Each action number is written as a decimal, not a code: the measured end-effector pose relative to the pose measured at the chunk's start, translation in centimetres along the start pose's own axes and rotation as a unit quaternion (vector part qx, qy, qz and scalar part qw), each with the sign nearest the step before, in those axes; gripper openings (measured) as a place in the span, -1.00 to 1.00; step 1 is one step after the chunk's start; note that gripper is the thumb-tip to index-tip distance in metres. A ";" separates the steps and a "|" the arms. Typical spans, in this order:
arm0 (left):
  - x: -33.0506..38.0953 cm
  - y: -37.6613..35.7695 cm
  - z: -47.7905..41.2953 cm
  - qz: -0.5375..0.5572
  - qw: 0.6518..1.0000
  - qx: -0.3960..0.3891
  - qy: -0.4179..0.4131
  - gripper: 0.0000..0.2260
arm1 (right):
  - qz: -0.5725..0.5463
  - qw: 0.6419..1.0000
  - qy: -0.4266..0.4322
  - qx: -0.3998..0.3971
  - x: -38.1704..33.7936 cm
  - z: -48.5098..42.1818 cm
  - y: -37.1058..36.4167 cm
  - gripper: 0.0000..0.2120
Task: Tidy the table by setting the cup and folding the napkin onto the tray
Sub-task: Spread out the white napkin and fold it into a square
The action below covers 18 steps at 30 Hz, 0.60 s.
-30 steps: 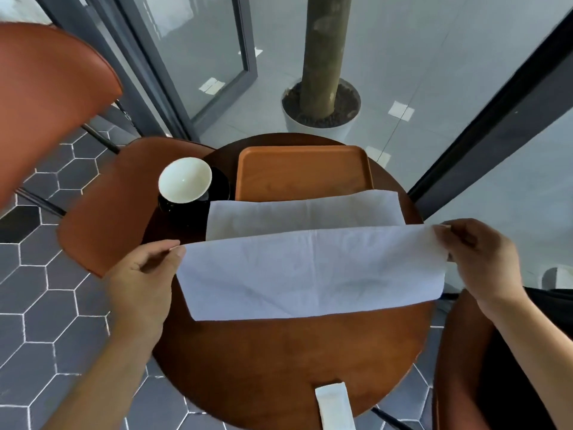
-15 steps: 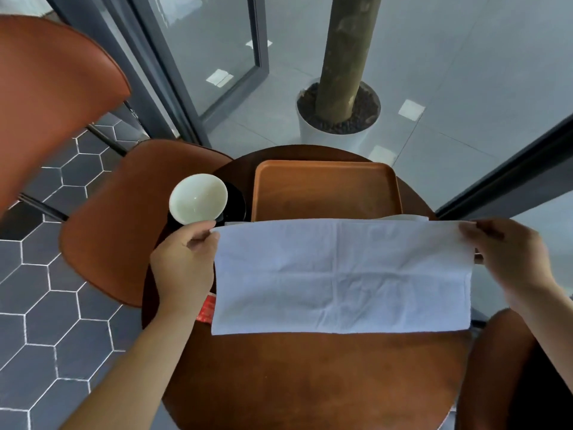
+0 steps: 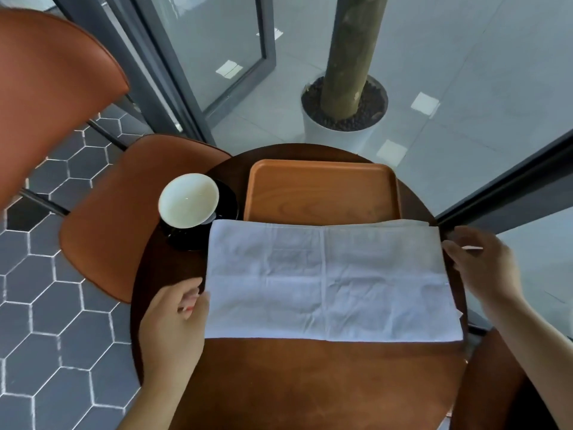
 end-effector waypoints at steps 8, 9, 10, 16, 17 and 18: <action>-3.7 -1.8 1.7 -0.082 0.987 -0.071 0.121 -0.75 | 0.065 0.997 -0.031 -0.034 2.2 0.5 -1.5 -0.81; -3.7 -1.8 1.7 -0.083 0.986 -0.065 0.127 -0.77 | 0.062 0.997 -0.032 -0.034 2.1 0.2 -1.6 -0.81; -3.8 -1.7 1.6 -0.083 0.986 -0.059 0.131 -0.79 | 0.055 0.997 -0.035 -0.035 2.0 -0.2 -1.8 -0.81; -3.3 -1.6 1.5 -0.070 0.989 -0.050 0.120 -0.92 | 0.041 0.998 -0.047 -0.013 0.4 -2.1 -2.2 -0.93; -3.4 -1.5 1.4 -0.064 0.990 -0.050 0.119 -0.90 | 0.045 0.998 -0.032 -0.004 0.0 -2.1 -2.1 -0.92; -3.5 -1.5 1.3 -0.055 0.990 -0.047 0.120 -0.88 | 0.048 0.999 -0.017 0.008 -0.3 -2.0 -1.8 -0.91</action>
Point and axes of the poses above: each hand's wrist, its own z-axis away from the middle knuckle, its own y-axis out of the back of the hand, x = y × z, the point moved 5 cm from there along -z, towards the middle knuckle, and after that the axes turned 14 degrees about -x, right-handed, at the moved point
